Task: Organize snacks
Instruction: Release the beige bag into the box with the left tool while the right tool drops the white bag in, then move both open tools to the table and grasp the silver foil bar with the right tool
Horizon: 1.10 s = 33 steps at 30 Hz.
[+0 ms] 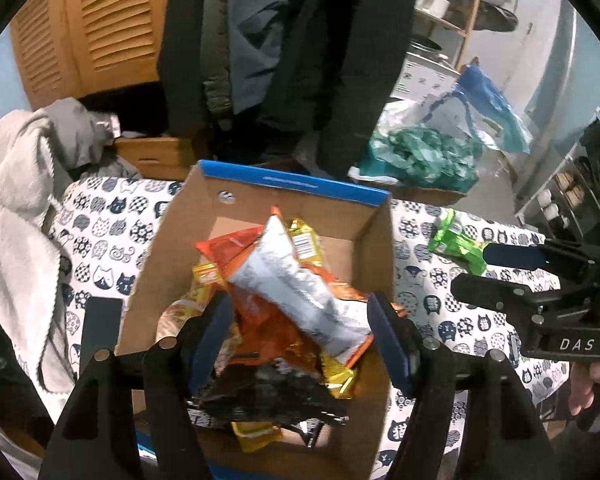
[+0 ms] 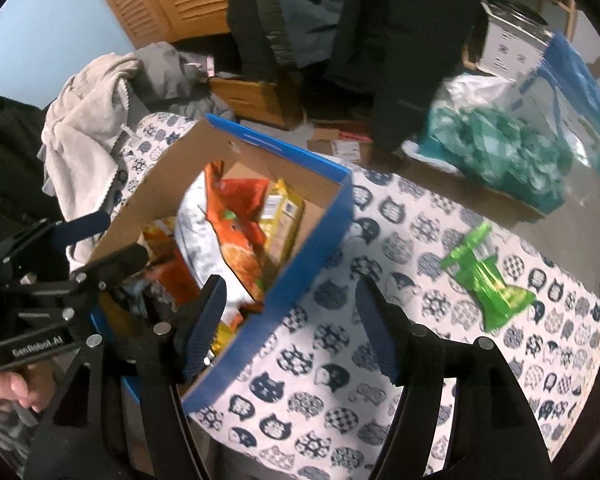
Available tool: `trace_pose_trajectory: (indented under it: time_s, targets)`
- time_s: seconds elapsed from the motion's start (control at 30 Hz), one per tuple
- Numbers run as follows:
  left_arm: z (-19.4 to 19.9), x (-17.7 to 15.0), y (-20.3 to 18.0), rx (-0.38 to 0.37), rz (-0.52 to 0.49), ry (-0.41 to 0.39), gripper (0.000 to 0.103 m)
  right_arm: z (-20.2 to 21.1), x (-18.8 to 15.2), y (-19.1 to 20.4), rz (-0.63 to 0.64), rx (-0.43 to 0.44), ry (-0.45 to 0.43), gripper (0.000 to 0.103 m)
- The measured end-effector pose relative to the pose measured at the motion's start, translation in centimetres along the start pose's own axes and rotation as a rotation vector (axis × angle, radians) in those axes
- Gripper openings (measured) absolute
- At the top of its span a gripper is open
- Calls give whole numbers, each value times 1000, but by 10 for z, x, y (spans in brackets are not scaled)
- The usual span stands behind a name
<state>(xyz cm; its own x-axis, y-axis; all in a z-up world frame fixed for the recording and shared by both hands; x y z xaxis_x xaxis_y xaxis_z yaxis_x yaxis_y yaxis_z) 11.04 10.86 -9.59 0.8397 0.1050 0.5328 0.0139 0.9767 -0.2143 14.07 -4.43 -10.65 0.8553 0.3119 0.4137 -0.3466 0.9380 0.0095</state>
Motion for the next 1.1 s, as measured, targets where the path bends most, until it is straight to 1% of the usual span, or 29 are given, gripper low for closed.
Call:
trace_pose_trajectory:
  time_s: [0.1, 0.17, 0.27, 0.4, 0.5, 0.63, 0.77, 0.9, 1.1]
  targets:
    - [-2, -2, -14, -12, -23, 9, 71, 6, -11, -12, -11, -14, 1, 68]
    - [-4, -3, -22, -20, -39, 16, 74, 11, -17, -21, -17, -26, 0, 69]
    - [-9, -6, -37, -20, -74, 28, 75, 17, -27, -36, -18, -60, -6, 74]
    - [-15, -10, -56, -28, -118, 46, 75, 21, -43, -59, -52, -77, 1, 74]
    - [-23, -15, -72, -49, -147, 72, 75, 22, -57, -79, -85, -99, 11, 74]
    - [-37, -26, -89, -84, -163, 121, 75, 22, -78, -107, -143, -116, 36, 74]
    - [-50, -36, -110, -88, -197, 159, 75, 25, -99, -144, -223, -132, 52, 74]
    - [-55, -41, -126, -92, -238, 165, 75, 27, -123, -181, -319, -163, 74, 74]
    - [-70, -56, -151, -119, -290, 201, 75, 24, -156, -219, -426, -184, 106, 74]
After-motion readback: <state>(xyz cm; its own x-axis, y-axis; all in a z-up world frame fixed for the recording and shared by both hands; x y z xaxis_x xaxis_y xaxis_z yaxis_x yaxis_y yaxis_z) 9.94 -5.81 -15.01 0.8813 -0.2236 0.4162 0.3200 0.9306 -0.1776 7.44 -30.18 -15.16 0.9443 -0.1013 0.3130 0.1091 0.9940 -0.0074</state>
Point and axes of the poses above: each gripper's, at about its wrist camera, not at the fingertips, and z roughly against the way its jaws point, y to its left, x to its top, the point moved 7 cm from there along -z, roughly the way its jaws point, and after that the axes turned 7 degrees about -x, right-handed, at the moved point
